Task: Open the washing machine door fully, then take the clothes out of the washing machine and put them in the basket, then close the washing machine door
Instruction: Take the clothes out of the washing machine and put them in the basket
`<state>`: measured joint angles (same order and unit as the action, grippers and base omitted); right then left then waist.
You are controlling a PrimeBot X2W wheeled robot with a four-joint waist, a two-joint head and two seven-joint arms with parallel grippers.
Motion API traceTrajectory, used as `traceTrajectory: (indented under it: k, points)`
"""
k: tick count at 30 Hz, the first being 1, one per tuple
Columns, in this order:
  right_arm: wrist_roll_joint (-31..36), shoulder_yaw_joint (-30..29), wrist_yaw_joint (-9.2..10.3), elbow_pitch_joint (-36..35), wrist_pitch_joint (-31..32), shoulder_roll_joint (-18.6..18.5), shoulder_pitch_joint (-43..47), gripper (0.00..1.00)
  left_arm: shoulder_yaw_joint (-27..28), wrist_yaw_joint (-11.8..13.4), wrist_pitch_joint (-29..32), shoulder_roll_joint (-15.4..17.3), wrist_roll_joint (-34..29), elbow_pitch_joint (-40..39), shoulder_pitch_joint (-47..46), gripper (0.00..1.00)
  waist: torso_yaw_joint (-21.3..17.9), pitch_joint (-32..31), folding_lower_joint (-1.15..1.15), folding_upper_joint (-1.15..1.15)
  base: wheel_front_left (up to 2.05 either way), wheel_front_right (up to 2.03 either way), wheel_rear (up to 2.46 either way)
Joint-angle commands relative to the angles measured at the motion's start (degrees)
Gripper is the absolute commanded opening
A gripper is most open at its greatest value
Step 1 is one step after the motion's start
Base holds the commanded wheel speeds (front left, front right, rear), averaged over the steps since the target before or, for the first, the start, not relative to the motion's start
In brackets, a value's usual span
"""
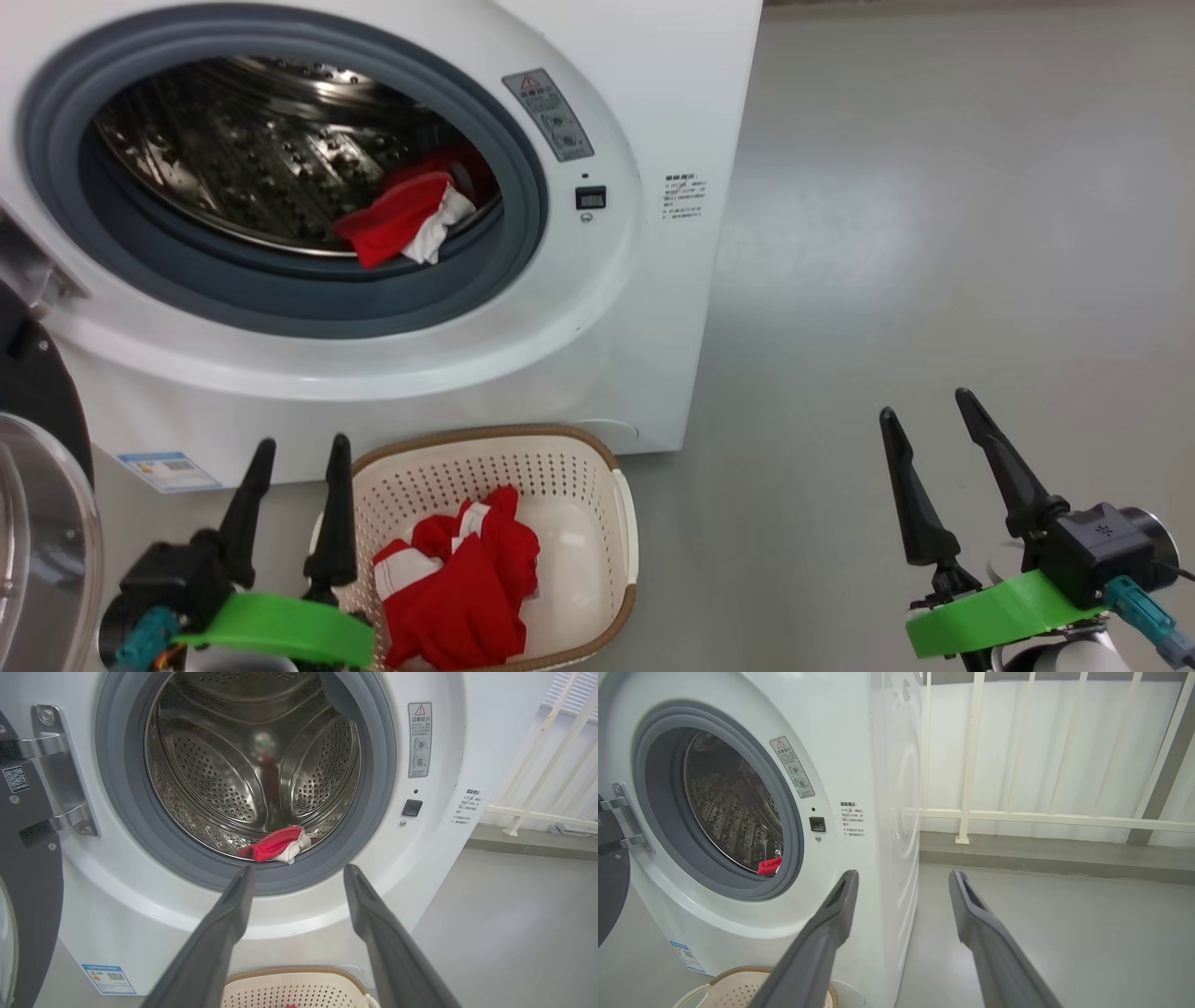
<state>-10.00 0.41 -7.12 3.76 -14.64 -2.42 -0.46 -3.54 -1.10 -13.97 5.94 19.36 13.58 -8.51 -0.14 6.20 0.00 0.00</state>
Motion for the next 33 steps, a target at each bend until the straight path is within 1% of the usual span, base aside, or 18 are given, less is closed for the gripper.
traceTrajectory:
  k: [1,6,10,12,15,21,28,33]
  points:
    - [0.8,1.7,-0.36,-1.7,-0.4,-0.5,-2.5,1.0,2.1,-0.1,-0.6,0.7,0.6,-0.9,-3.0,1.0,-0.1,1.8,0.0,0.0,0.0,0.0,0.0]
    - [1.4,2.3,-0.36,-2.1,-0.4,-0.5,-4.3,1.0,2.3,-0.2,-0.4,1.3,0.9,-0.4,-6.8,1.0,-0.2,4.3,0.0,0.0,0.0,0.0,0.0]
    - [2.3,2.7,-0.36,-2.4,-0.4,-0.5,-6.1,1.0,2.3,0.1,0.2,2.1,0.7,0.9,-12.3,1.0,0.2,7.3,0.0,0.0,0.0,0.0,0.0]
    - [2.7,2.8,-0.36,-2.5,-0.4,-0.7,-6.9,1.0,2.4,-0.3,0.3,2.3,1.1,2.2,-15.5,1.0,0.5,8.8,0.0,0.0,0.0,0.0,0.0]
    - [3.2,2.7,-0.36,-2.8,-0.4,-0.8,-8.0,1.0,2.3,-1.1,0.2,2.7,1.6,4.9,-20.1,1.0,0.8,11.0,0.0,0.0,0.0,0.0,0.0]
    - [3.7,2.8,-0.36,-3.6,-0.4,-1.4,-9.9,1.0,2.0,-2.5,-0.1,2.3,2.8,10.7,-27.9,1.0,1.4,14.8,0.0,0.0,0.0,0.0,0.0]
    - [4.2,3.4,-0.36,-4.3,-0.4,-2.0,-12.6,1.0,1.6,-3.6,-0.7,2.6,2.4,17.9,-37.3,1.0,1.3,19.2,0.0,0.0,0.0,0.0,0.0]
    - [4.2,4.3,-0.36,-4.6,-0.4,-2.0,-14.3,1.0,1.1,-4.4,-0.9,4.0,1.2,22.3,-43.6,1.0,0.3,22.5,0.0,0.0,0.0,0.0,0.0]
